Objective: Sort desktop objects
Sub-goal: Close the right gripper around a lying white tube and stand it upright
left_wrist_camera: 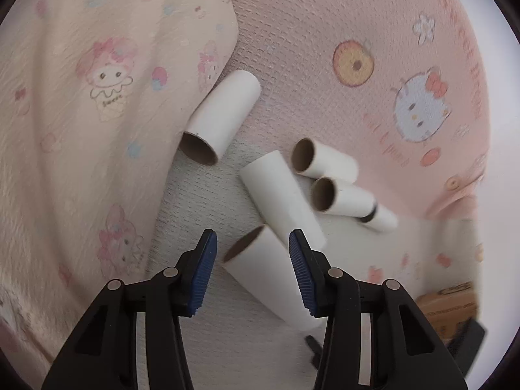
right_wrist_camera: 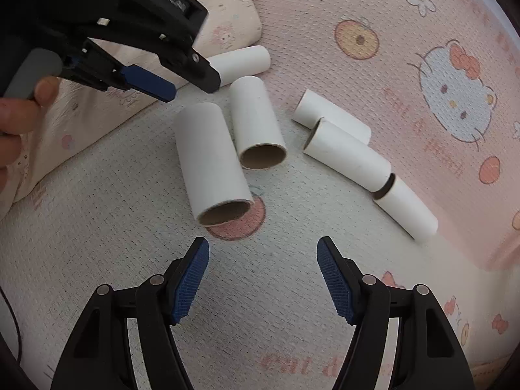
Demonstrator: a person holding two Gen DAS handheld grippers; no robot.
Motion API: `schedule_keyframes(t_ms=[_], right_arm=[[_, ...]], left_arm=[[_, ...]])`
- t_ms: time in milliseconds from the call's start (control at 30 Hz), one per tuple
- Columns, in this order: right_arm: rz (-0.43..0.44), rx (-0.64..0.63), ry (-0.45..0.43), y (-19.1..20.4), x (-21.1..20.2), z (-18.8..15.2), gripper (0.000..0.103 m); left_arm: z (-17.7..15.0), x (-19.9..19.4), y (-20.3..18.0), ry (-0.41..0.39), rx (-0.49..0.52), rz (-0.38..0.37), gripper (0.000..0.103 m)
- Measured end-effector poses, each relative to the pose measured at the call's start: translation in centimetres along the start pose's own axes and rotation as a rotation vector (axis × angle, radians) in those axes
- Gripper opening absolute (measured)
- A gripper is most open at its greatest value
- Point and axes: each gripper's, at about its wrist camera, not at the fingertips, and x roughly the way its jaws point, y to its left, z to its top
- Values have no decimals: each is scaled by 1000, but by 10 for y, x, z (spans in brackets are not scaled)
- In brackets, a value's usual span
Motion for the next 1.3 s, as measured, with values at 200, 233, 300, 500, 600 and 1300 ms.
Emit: schedule_keyframes(t_ms=[200,233,300,500,600,1300], right_arm=[[40,6,7,1,7,5,67],[48,10,4,1,8,5,67],[67,19,5,-1,10,6,67],[127,16,21,-5,14,-2,64],[172,25,23,-8,11,-9,49],[117,275,194,-64,-25,-84,30]], left_arm=[[1,13,2,58,0,-51,50],[-1,15,1,74,-2,-63,50],[-5,17,-2,81,3,-25,47],[-23,19,-14,110,56,-73,42],[-31,20,-23,130,101,-87,41],[-85,32,-102,248,258,-221,40]])
